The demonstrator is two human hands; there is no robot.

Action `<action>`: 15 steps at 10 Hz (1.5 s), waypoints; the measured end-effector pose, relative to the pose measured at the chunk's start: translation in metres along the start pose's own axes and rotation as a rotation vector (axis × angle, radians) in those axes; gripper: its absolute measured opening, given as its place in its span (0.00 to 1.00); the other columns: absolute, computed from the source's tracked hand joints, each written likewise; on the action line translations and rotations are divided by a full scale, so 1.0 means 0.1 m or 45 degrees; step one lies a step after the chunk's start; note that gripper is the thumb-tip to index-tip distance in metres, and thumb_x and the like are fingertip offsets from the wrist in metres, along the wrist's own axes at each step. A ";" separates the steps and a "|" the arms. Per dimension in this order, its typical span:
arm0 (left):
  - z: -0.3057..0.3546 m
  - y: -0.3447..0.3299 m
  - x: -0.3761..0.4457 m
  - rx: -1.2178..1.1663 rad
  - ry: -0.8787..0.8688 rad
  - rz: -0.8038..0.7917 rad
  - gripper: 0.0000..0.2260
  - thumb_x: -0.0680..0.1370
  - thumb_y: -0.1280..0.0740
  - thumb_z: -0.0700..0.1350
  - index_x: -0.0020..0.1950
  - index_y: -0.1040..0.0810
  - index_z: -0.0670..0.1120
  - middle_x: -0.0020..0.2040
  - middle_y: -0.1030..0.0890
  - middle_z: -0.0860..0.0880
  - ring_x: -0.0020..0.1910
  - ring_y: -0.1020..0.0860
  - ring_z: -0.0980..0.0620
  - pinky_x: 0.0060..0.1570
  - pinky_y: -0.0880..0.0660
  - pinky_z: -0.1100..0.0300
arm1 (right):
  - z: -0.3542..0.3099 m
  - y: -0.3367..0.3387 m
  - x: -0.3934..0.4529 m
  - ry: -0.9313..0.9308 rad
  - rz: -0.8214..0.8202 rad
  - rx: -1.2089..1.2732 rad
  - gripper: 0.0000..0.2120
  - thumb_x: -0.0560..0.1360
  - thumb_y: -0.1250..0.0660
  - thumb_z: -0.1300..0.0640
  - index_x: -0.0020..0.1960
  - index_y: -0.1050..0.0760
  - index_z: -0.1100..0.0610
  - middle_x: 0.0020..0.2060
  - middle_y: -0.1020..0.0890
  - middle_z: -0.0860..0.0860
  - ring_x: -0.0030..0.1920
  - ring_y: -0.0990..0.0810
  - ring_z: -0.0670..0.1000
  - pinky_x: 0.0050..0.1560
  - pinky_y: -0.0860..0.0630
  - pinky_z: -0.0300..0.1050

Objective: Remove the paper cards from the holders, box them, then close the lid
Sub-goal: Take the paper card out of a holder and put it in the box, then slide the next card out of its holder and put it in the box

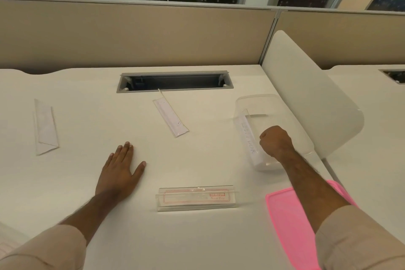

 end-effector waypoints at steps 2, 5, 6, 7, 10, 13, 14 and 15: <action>-0.01 -0.02 0.01 0.003 -0.003 -0.003 0.35 0.80 0.52 0.65 0.81 0.49 0.45 0.81 0.49 0.51 0.80 0.52 0.55 0.77 0.55 0.56 | -0.01 0.00 0.01 0.032 0.018 -0.005 0.10 0.73 0.40 0.63 0.46 0.20 0.63 0.44 0.18 0.57 0.39 0.25 0.57 0.40 0.29 0.42; -0.02 -0.02 0.00 -0.008 -0.013 -0.002 0.34 0.81 0.52 0.64 0.81 0.48 0.45 0.81 0.49 0.51 0.80 0.51 0.53 0.77 0.54 0.56 | -0.25 0.41 -0.41 0.325 0.628 0.119 0.08 0.75 0.37 0.62 0.43 0.20 0.62 0.39 0.16 0.58 0.41 0.20 0.61 0.44 0.23 0.52; -0.01 0.00 0.00 -0.019 -0.003 -0.007 0.34 0.81 0.51 0.64 0.81 0.48 0.45 0.81 0.48 0.51 0.80 0.52 0.54 0.77 0.54 0.56 | -0.37 0.45 -0.67 0.509 0.740 0.215 0.07 0.74 0.37 0.62 0.42 0.20 0.62 0.37 0.18 0.58 0.38 0.21 0.62 0.42 0.24 0.56; 0.01 0.01 -0.02 -0.038 0.003 -0.010 0.33 0.81 0.49 0.62 0.81 0.47 0.44 0.81 0.48 0.50 0.80 0.51 0.53 0.78 0.54 0.55 | -0.42 0.43 -0.95 0.629 0.787 0.320 0.06 0.74 0.36 0.63 0.44 0.20 0.62 0.37 0.18 0.57 0.39 0.22 0.60 0.41 0.25 0.55; 0.04 0.10 -0.09 -0.347 0.102 -0.129 0.28 0.80 0.38 0.57 0.77 0.35 0.46 0.80 0.40 0.51 0.79 0.46 0.53 0.76 0.45 0.52 | -0.32 -0.33 -1.28 0.786 0.082 0.466 0.06 0.74 0.31 0.58 0.51 0.19 0.53 0.42 0.20 0.48 0.42 0.23 0.49 0.44 0.27 0.42; 0.28 0.47 -0.83 -0.807 0.146 0.134 0.07 0.80 0.33 0.46 0.54 0.20 0.57 0.54 0.21 0.64 0.53 0.22 0.57 0.49 0.29 0.63 | -0.21 -0.78 -1.41 0.723 -0.320 0.323 0.03 0.75 0.32 0.52 0.44 0.21 0.49 0.41 0.20 0.42 0.42 0.24 0.41 0.43 0.31 0.36; 0.31 0.51 -1.05 -0.939 0.212 0.137 0.09 0.80 0.33 0.46 0.51 0.21 0.62 0.53 0.21 0.67 0.49 0.24 0.68 0.41 0.31 0.76 | -0.18 -0.80 -1.43 0.698 -0.378 0.328 0.04 0.73 0.29 0.50 0.43 0.20 0.49 0.39 0.20 0.42 0.41 0.24 0.41 0.41 0.32 0.34; 0.35 0.57 -1.17 -1.012 0.244 0.127 0.08 0.80 0.33 0.48 0.52 0.21 0.62 0.54 0.21 0.71 0.51 0.25 0.72 0.40 0.32 0.77 | -0.20 -0.83 -1.47 0.720 -0.393 0.301 0.03 0.74 0.30 0.54 0.42 0.19 0.50 0.39 0.19 0.44 0.40 0.24 0.42 0.40 0.33 0.33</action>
Point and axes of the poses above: each hand's wrist, its own x-axis towards the middle knuckle, its own y-axis out of the back of the hand, z = x × y, the point moved 9 cm from there along x, towards the middle knuckle
